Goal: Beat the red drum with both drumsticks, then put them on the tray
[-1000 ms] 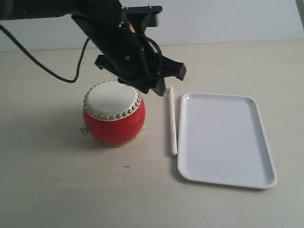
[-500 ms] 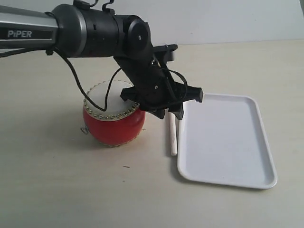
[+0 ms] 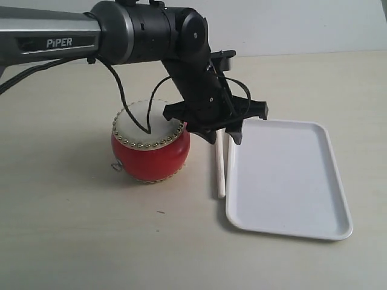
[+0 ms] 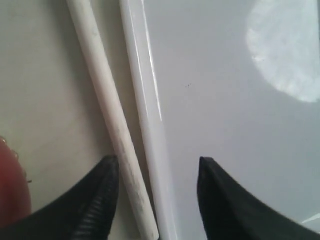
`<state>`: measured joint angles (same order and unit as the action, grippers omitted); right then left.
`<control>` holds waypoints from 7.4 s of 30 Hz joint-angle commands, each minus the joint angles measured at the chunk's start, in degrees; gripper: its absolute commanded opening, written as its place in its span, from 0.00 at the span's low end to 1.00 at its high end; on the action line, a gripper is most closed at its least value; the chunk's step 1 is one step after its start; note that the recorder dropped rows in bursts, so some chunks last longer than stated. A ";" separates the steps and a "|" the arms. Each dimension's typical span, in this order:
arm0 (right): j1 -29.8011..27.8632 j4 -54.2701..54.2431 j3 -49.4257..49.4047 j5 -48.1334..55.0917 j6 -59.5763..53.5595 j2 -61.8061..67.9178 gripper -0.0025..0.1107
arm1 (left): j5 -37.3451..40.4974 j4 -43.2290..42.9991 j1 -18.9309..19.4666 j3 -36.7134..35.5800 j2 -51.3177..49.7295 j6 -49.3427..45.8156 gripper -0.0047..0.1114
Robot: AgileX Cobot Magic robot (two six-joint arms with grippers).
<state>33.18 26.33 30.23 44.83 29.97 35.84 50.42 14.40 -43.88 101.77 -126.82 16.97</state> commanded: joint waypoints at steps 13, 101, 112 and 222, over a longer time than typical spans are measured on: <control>-0.35 0.25 -0.69 -0.70 -0.28 -0.51 0.02 | 7.66 -3.92 -3.35 4.18 7.11 -5.74 0.46; 1.59 -126.28 -9.35 -16.48 -88.14 23.52 0.02 | -29.24 85.55 -0.21 -58.22 48.73 -75.16 0.58; 4.84 -126.28 -2.90 -16.27 -88.57 30.75 0.02 | -28.05 85.55 -0.21 -59.76 48.73 -74.27 0.58; 4.84 -126.28 5.05 -6.93 -96.09 43.81 0.27 | -29.90 85.55 0.18 -64.24 48.26 -68.95 0.04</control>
<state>37.95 -98.51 34.50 36.31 -66.28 79.82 19.87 100.63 -43.68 37.70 -78.59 -51.88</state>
